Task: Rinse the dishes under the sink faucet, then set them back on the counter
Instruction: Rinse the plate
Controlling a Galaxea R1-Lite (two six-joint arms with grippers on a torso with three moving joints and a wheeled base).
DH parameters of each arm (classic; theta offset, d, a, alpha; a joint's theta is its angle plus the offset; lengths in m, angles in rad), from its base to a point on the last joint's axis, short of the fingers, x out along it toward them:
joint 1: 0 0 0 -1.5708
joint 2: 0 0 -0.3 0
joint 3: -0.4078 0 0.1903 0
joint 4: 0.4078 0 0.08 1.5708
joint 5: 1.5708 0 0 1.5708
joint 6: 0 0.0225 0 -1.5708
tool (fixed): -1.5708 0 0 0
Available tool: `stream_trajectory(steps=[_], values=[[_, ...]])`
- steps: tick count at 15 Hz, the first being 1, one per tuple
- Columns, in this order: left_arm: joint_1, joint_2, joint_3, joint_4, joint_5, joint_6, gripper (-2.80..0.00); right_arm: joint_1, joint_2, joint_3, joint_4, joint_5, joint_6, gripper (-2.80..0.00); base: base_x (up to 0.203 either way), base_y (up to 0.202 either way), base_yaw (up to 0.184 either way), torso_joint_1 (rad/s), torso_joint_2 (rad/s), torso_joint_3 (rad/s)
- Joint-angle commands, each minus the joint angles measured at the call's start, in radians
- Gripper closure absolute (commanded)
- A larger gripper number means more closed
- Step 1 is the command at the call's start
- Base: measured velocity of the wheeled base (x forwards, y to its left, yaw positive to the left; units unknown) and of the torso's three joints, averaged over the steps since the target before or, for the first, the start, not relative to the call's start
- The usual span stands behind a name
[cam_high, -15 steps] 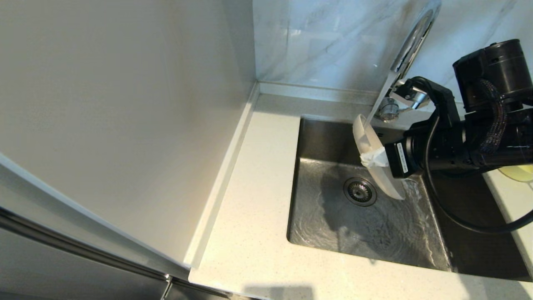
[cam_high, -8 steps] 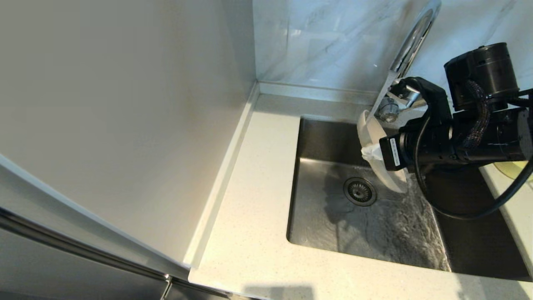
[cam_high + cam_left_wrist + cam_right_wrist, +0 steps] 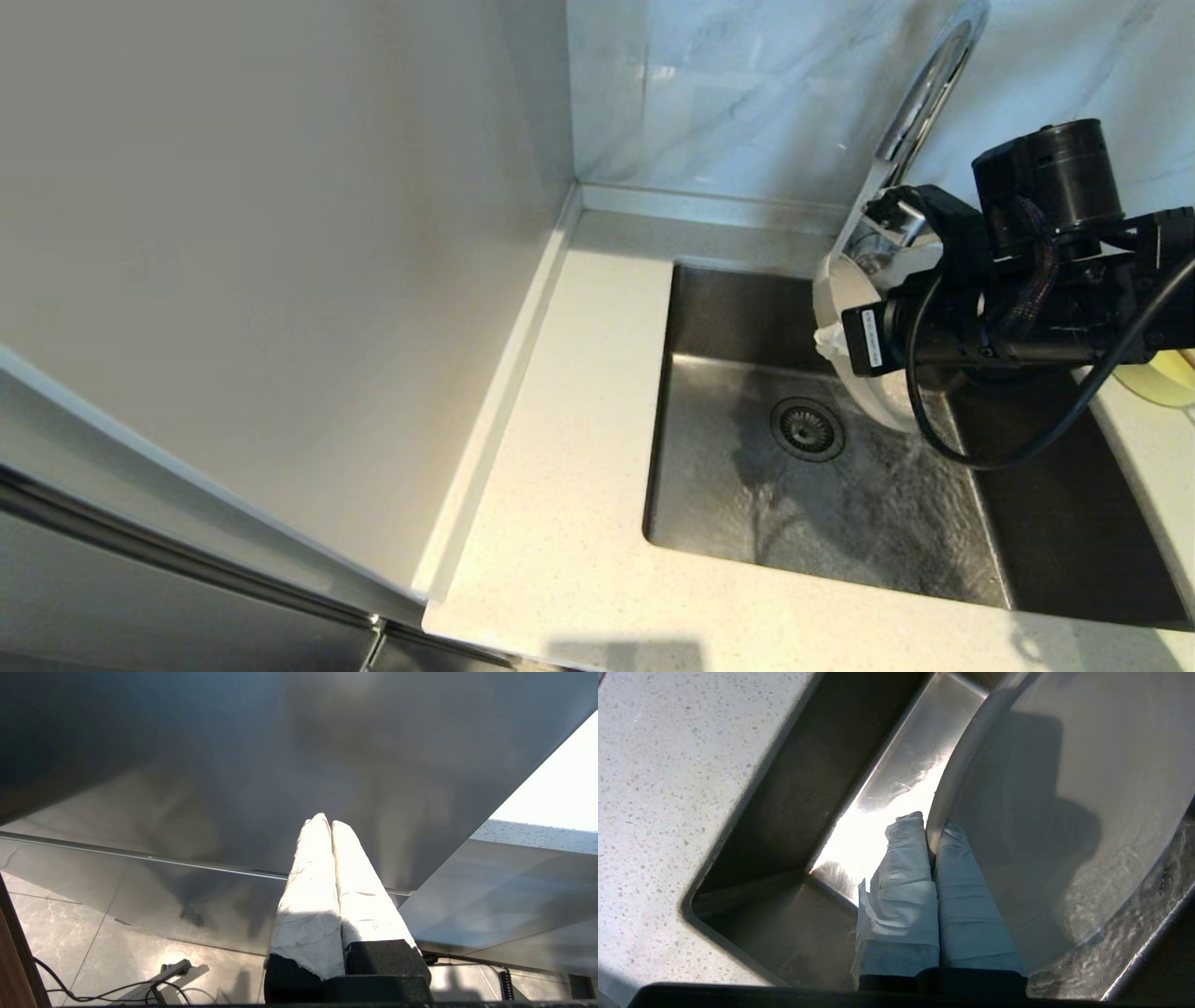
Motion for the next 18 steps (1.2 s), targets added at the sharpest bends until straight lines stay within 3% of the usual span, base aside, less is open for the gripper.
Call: stream_trajectory(steps=[1, 9, 13, 14, 16, 18], values=[[0.0, 0.0, 0.0, 0.0, 0.0, 0.0, 0.0, -0.01, -0.002, 0.004, 0.001, 0.0, 0.001, 0.0, 0.0, 0.0, 0.0, 0.0, 0.0, 0.0], [0.0, 0.0, 0.0, 0.0, 0.0, 0.0, 0.0, -0.029, -0.012, 0.02, 0.001, -0.002, 0.007, 0.0, 0.0, 0.0, 0.0, 0.0, 0.0, 0.0], [0.0, 0.0, 0.0, 0.0, 0.0, 0.0, 0.0, -0.029, -0.116, 0.162, 0.003, 0.004, 0.014, 0.0, 0.0, 0.0, 0.0, 0.0, 0.0, 0.0], [0.0, 0.0, 0.0, 0.0, 0.0, 0.0, 0.0, -0.029, -0.168, 0.214, 0.001, 0.008, 0.046, 0.0, 0.0, 0.0, 0.0, 0.0, 0.0, 0.0], [0.0, 0.0, 0.0, 0.0, 0.0, 0.0, 0.0, -0.039, -0.262, 0.267, -0.002, 0.014, 0.28, 0.0, 0.0, 0.0, 0.0, 0.0, 0.0, 0.0], [0.0, 0.0, 0.0, 0.0, 0.0, 0.0, 0.0, -0.102, -0.376, 0.284, -0.02, 0.031, 0.514, 0.0, 0.0, 0.0, 0.0, 0.0, 0.0, 0.0]])
